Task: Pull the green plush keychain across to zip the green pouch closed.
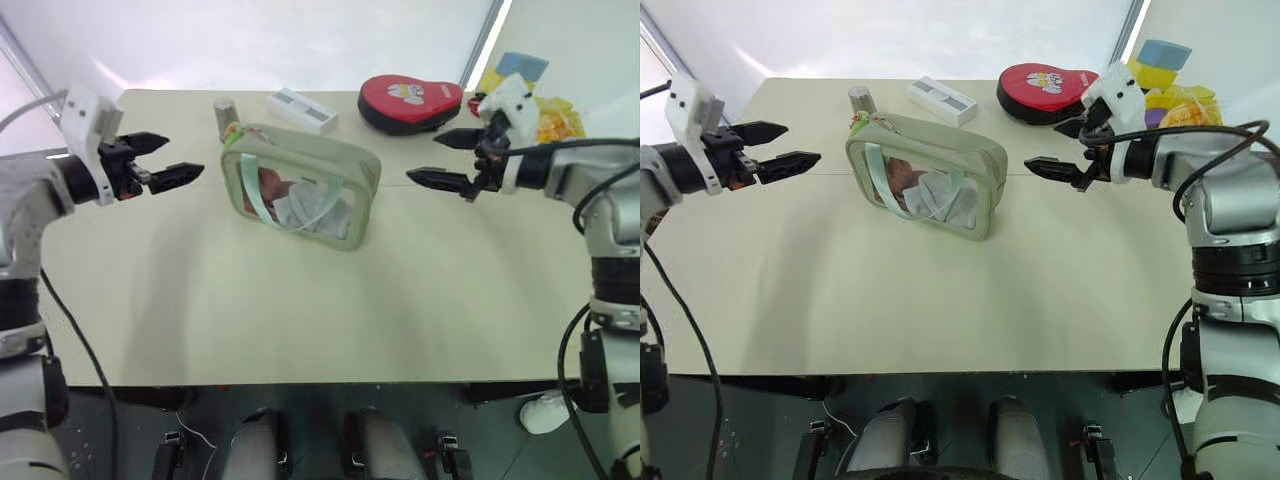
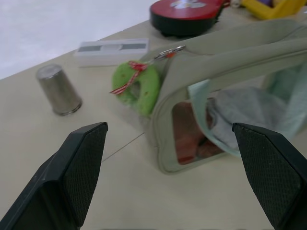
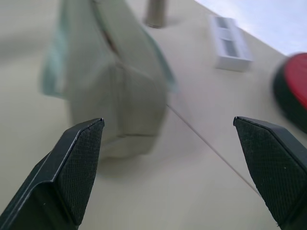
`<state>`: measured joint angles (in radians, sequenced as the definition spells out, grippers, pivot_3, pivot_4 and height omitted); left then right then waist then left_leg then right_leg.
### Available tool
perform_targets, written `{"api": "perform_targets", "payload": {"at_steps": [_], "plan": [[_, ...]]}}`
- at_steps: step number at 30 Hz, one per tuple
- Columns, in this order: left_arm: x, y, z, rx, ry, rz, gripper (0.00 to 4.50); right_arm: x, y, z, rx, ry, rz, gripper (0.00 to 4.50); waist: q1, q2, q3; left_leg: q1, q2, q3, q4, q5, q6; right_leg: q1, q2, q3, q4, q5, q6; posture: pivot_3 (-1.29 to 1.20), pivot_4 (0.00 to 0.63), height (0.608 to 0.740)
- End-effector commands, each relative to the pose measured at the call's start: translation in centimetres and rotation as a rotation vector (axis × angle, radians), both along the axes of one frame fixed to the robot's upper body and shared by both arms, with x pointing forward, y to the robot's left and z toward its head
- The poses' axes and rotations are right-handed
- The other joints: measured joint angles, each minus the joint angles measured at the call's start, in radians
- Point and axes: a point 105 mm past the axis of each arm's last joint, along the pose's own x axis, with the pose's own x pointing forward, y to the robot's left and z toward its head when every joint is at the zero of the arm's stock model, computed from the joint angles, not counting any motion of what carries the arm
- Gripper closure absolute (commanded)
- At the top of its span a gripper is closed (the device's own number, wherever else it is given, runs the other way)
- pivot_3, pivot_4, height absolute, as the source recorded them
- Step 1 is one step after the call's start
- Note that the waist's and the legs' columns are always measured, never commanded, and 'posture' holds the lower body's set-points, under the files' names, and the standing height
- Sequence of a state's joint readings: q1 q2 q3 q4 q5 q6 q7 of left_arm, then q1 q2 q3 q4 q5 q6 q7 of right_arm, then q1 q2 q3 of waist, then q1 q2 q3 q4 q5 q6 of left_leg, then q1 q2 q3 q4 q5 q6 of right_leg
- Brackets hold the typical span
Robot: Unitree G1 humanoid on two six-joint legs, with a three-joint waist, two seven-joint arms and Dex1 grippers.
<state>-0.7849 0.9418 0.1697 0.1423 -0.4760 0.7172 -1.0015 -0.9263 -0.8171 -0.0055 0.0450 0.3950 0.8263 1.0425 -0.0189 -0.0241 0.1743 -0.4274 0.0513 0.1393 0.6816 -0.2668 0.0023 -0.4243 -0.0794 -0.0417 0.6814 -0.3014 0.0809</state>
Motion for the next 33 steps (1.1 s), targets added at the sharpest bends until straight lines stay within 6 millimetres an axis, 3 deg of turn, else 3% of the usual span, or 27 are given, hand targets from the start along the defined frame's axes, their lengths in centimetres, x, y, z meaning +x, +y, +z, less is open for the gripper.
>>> {"api": "perform_targets", "payload": {"at_steps": [1,8,12,18,24,28,33], "plan": [[-0.7,-0.1,1.6,0.023,-0.036,-0.050,0.05,-1.2,1.3,2.0,-0.011,-0.058,0.067,0.00,0.001,0.000,0.000,0.000,0.000,0.000,0.000,0.000,0.000,0.000,0.000,0.000,0.000,0.000,0.000,0.00,0.150,0.740],[-0.3,0.4,1.9,0.026,-0.084,0.004,0.05,-0.5,2.4,2.9,-0.050,-0.137,0.058,0.00,0.002,0.000,0.000,-0.001,0.000,0.000,0.001,0.000,0.001,0.000,-0.001,0.000,0.000,0.000,0.000,0.00,0.150,0.740],[-0.5,0.5,2.5,0.018,-0.091,0.004,0.05,0.0,5.3,4.0,-0.049,-0.202,0.114,0.00,-0.006,0.000,0.000,-0.001,0.000,0.000,0.001,0.000,0.001,-0.001,0.000,0.000,0.000,0.000,0.000,0.00,0.150,0.740],[-2.6,-0.8,1.4,0.062,-0.055,-0.059,0.05,1.5,9.6,1.3,-0.111,-0.211,0.161,0.00,-0.014,0.000,0.000,-0.001,0.000,0.000,0.001,0.000,0.001,-0.002,-0.001,0.001,0.001,0.000,0.000,0.00,0.150,0.740],[-3.3,-1.1,0.9,0.054,-0.062,-0.028,0.05,3.3,10.8,-1.8,-0.232,-0.232,0.159,0.00,-0.010,-0.001,0.000,-0.002,0.000,0.000,0.002,0.000,0.001,-0.001,-0.001,0.000,0.001,0.000,0.000,0.00,0.150,0.740],[-3.7,-0.8,0.6,0.050,-0.065,0.001,0.00,3.2,11.8,-1.5,-0.236,-0.262,0.215,1.35,-0.018,-0.001,0.000,-0.002,0.000,0.000,0.001,0.000,0.001,-0.001,-0.001,0.000,0.001,0.000,0.000,0.00,0.150,0.740],[-3.9,-0.3,0.5,0.042,-0.071,0.036,0.00,3.1,12.0,-1.5,-0.274,-0.309,0.256,4.01,-0.024,-0.001,0.000,-0.002,0.000,0.000,0.001,0.000,0.001,-0.001,-0.001,0.000,0.001,0.000,0.000,0.00,0.150,0.740]]}}
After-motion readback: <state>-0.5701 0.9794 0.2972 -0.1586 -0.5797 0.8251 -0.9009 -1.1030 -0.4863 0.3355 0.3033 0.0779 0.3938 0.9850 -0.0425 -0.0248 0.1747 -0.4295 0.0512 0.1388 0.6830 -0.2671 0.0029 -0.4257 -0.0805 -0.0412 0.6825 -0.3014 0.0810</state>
